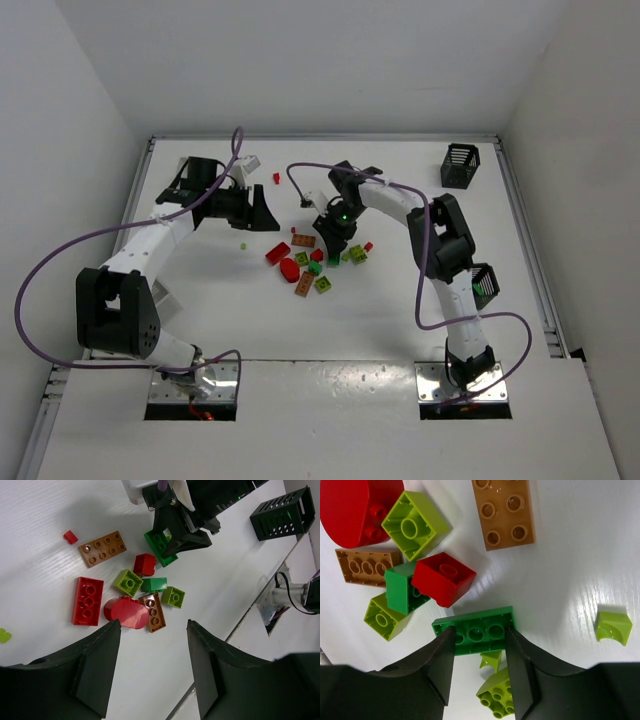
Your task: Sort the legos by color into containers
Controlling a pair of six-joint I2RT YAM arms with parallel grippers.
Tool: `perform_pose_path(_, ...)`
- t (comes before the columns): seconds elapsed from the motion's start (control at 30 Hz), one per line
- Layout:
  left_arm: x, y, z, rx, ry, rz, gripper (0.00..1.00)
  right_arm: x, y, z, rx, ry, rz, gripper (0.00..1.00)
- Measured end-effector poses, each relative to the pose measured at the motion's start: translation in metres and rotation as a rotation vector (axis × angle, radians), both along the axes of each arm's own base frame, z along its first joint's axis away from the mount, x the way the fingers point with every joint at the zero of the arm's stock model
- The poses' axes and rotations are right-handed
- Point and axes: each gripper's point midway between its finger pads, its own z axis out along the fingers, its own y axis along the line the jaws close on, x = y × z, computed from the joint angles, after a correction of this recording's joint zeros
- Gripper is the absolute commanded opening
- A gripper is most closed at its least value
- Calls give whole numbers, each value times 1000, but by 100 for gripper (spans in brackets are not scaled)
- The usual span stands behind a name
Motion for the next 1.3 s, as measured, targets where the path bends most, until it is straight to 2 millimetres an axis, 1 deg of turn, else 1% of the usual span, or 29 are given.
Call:
perform_pose_path(0.27,-1,-2,1,-11,3,-5,61,2,1,1,10,-18,0,46)
perform_pose_path(0.3,-1,-2,2,-12,4,-4,61,2,1,1,11,-20,0,47)
perform_pose_path(0.5,-2,-2,-1,-17,9,-8,61,2,0,9,17,-39,7,47)
perform_pose_path(0.6,-3,-3,-1,-20,10,-10,61,-1,-4,21,27,-64,28,47)
perform_pose_path(0.7,-3,-3,-1,-22,13,-10,61,2,-7,42,38,-108,31,46)
perform_pose_path(0.77,-4,-3,-1,-24,15,-11,61,8,-10,56,21,-133,9,46)
perform_pose_path(0.83,-3,-4,0,-27,13,-9,61,19,-9,68,-1,-139,-44,46)
perform_pose_path(0.9,-2,-4,1,-29,10,-6,61,28,-5,74,-8,-126,-116,46)
perform_pose_path(0.93,-1,-4,1,-30,8,-5,61,29,-3,75,-11,-107,-160,46)
perform_pose_path(1.0,0,-4,1,-29,4,-2,61,20,-6,69,-40,-49,-247,46)
perform_pose_path(1.1,1,-3,1,-23,3,7,61,-7,-14,46,-134,66,-379,44)
perform_pose_path(1.17,2,-2,0,-19,5,14,61,-22,-20,33,-222,113,-482,44)
perform_pose_path(1.23,2,-1,0,-18,9,22,61,-27,-20,29,-270,126,-565,44)
perform_pose_path(1.3,3,-1,0,-18,13,28,61,-26,-18,28,-291,120,-640,44)
